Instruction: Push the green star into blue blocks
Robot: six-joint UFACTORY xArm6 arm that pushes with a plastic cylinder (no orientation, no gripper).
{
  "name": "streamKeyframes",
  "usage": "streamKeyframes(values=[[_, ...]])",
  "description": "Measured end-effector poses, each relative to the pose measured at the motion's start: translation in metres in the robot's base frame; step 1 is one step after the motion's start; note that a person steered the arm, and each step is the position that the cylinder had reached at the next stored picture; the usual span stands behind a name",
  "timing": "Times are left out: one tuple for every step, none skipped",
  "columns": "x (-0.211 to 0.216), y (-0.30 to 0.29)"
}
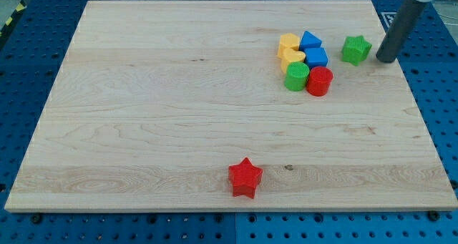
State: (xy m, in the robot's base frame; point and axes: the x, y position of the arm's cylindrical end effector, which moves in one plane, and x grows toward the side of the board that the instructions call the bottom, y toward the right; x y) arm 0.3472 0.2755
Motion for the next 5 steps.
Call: streamKeyframes(values=[[-0.007,-0.025],[-0.007,-0.065],[-0.007,-0.066],[-0.007,-0.064],[-0.007,-0.053]])
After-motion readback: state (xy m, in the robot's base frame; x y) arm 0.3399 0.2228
